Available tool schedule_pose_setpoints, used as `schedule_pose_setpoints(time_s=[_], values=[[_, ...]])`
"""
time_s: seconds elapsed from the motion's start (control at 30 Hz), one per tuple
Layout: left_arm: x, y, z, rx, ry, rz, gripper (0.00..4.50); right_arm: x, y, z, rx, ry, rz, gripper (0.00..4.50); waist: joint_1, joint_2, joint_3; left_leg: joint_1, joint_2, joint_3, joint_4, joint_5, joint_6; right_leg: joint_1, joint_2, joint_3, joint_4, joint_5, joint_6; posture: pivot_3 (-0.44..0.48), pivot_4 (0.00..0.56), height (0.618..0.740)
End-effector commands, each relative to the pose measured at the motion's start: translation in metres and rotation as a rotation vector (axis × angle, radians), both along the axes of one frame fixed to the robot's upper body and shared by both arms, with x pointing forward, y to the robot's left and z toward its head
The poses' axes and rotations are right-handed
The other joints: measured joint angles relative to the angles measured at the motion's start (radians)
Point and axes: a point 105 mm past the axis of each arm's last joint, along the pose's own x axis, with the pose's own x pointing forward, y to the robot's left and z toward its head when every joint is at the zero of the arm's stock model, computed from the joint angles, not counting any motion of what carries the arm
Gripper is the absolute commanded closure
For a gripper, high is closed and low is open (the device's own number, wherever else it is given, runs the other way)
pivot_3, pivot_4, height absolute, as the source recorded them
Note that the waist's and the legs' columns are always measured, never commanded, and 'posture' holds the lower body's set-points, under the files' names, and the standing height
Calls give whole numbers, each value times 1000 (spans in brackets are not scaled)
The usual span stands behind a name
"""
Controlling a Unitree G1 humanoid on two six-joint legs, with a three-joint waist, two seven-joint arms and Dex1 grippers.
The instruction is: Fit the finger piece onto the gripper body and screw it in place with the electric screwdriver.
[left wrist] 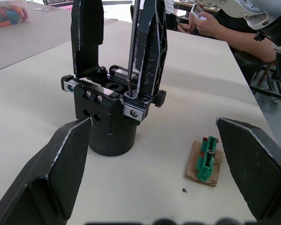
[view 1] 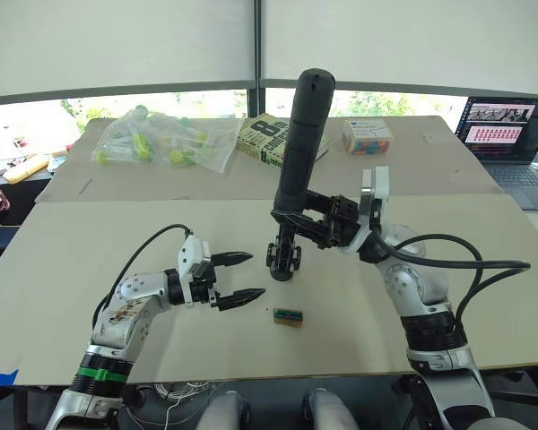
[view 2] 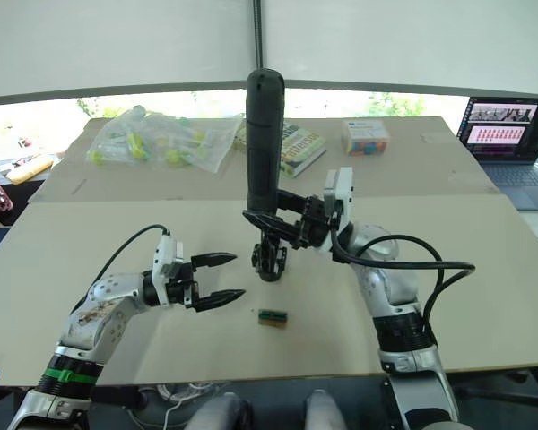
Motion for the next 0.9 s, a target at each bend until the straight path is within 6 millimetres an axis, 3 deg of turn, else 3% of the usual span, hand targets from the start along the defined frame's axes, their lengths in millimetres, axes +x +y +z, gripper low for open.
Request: schedule_pose_setpoints(time_s=[0.03,0.9], values=[[-2,-3,6,-3,-39,-12,0,-3,-1,16,22,-73,3,2595,0,0,0,0,0,0,0,0,0,0,0,0,0,0,0,0,150,740],[-1,-7,5,-15,-43,-2,0,-3,-4,16,16,-68,-12,2595,0,0,0,0,0,0,0,0,0,-1,-1,0,0,0,0,0,150,740]])
